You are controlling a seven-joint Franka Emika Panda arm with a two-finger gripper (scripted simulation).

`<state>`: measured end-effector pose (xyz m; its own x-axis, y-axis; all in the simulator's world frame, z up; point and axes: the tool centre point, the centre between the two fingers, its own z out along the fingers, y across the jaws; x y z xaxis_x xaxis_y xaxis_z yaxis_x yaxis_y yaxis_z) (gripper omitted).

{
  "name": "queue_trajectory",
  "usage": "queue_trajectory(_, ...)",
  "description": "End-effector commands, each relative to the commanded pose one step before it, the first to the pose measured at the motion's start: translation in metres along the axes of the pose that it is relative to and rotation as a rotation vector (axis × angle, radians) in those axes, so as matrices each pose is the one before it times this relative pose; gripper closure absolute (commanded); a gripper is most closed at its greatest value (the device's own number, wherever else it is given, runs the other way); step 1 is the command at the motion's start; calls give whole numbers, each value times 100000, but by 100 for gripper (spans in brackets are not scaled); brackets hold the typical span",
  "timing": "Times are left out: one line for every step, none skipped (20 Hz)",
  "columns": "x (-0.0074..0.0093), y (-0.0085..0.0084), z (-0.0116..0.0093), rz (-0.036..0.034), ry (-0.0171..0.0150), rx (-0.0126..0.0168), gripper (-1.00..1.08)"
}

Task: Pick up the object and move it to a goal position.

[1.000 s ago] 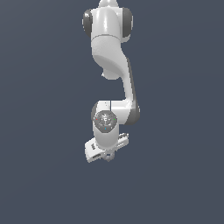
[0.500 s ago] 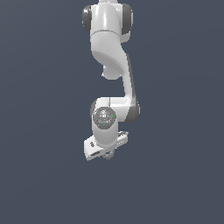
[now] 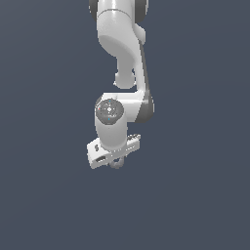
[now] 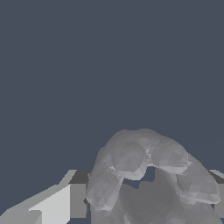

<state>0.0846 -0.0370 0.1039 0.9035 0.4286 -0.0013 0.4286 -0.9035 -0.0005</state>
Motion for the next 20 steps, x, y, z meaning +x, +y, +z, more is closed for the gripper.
queue_trajectory(-1024,183,-2091,37,93,-90,108)
queue_trajectory(-456,70,-910,0,0,0,108)
queue_trajectory(-462,71,-925,0,0,0,108)
queue_trajectory(-468,72,-941,0,0,0,108)
queue_trajectory(-475,74,-956,0,0,0,108)
queue_trajectory(-482,75,-973,0,0,0,108)
queue_trajectory(-489,76,-990,0,0,0,108)
queue_trajectory(-497,77,-1008,0,0,0,108)
queue_trajectory(-504,79,-1028,0,0,0,108)
queue_trajectory(-513,80,-1049,0,0,0,108)
queue_trajectory(-522,82,-1071,0,0,0,108)
queue_trajectory(-532,84,-1095,0,0,0,108)
queue_trajectory(-534,85,-1104,0,0,0,108)
queue_trajectory(-533,85,-1106,0,0,0,108)
queue_trajectory(-531,85,-1107,0,0,0,108)
queue_trajectory(-533,87,-1112,-23,41,51,108)
queue_trajectory(-527,86,-1108,0,0,0,108)
queue_trajectory(-525,86,-1106,0,0,0,108)
queue_trajectory(-522,87,-1106,0,0,0,108)
queue_trajectory(-527,96,-1110,-17,42,52,108)
